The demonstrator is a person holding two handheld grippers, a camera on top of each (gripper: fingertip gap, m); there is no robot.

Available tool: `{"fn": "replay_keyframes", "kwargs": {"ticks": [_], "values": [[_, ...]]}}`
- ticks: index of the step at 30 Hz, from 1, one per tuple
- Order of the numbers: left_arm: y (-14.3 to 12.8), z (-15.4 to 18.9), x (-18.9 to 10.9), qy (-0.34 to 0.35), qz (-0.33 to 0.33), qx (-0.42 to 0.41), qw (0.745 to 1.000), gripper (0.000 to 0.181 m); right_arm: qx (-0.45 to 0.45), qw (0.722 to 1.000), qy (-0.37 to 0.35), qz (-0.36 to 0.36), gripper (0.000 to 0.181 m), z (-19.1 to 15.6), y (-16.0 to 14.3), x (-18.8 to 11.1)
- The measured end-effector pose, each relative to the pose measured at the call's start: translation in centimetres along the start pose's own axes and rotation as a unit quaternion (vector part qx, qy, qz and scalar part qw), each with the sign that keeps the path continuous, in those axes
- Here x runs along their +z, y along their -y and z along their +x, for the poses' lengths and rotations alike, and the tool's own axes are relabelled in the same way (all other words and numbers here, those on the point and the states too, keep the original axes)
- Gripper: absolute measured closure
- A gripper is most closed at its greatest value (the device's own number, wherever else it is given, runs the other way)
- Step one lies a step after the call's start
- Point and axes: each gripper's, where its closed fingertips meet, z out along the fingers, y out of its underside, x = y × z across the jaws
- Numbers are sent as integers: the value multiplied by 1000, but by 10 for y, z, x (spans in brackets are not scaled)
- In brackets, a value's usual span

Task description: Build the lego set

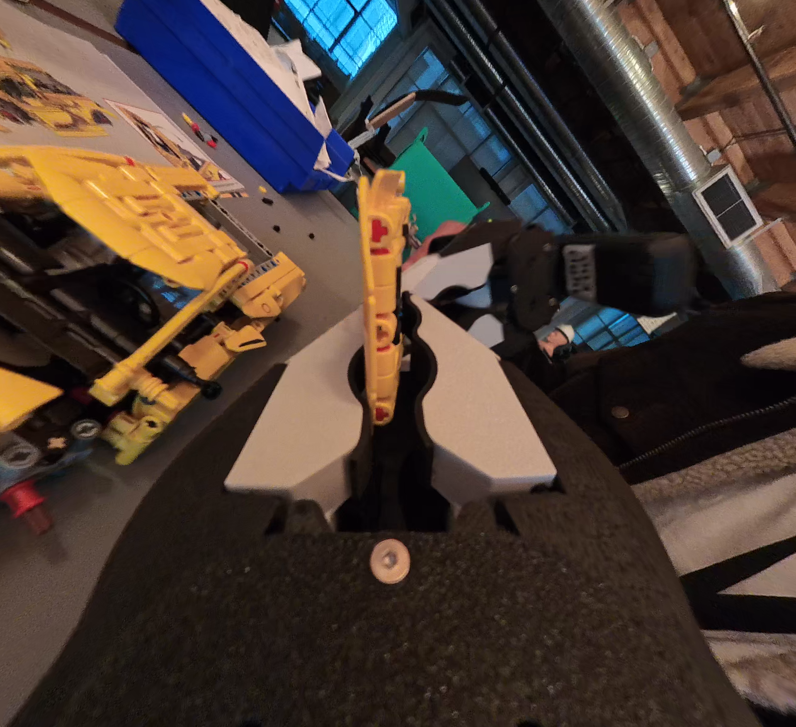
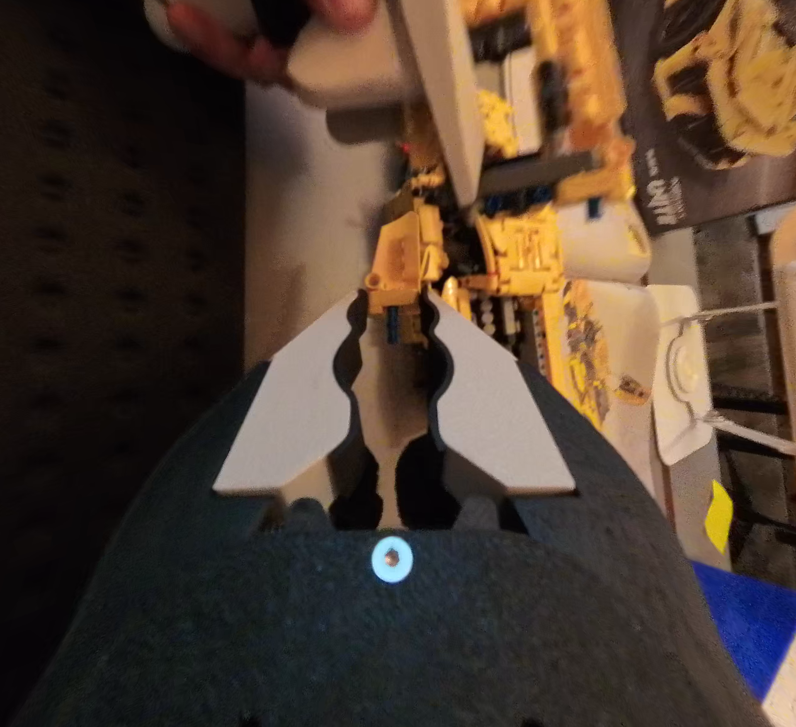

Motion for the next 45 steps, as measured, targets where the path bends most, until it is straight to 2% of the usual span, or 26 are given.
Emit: {"fn": "replay_keyframes", "kwargs": {"ticks": [2,4,6,7,11,13,16,21,24,28,32,34,36,38,41,45], "values": [[7,-3,-8,5,8,6,1000,173,-11,999,47,-6,157,-17,-22,0],[2,-8,-9,16,-13,10,1000,173,42,988,145,31,157,-39,-35,-5],[-4,-8,-4,22,-31,24,999,173,136,947,280,75,157,-60,-42,-15],[-9,-6,-1,24,-44,35,998,173,159,934,307,92,157,-62,-46,-17],[-16,-2,3,25,-61,62,996,173,132,934,319,89,156,-68,-71,-9],[-16,-2,3,22,-62,53,996,173,151,927,333,89,155,-69,-71,-10],[-17,-2,4,15,-63,43,997,173,202,914,342,82,145,-64,-73,-14],[-17,-1,4,9,-63,40,997,173,308,876,364,70,153,-65,-76,-24],[-17,0,5,4,-64,34,997,173,319,875,357,78,158,-65,-80,-23],[-18,0,5,1,-66,32,997,173,328,858,386,79,166,-68,-78,-23],[-19,0,5,0,-68,29,997,173,307,867,388,68,176,-70,-76,-18],[-20,-1,6,0,-70,26,997,173,288,886,356,71,177,-61,-71,-15],[-19,0,6,-5,-67,19,998,173,265,906,311,108,177,-43,-49,-21],[-19,1,7,-13,-64,8,998,173,258,914,281,137,177,-26,-20,-31],[-12,3,4,-25,-43,0,999,173,236,929,270,97,177,-19,-5,-33],[-16,8,5,-23,-55,29,998,173,253,925,279,51,177,-12,-8,-25]]}}
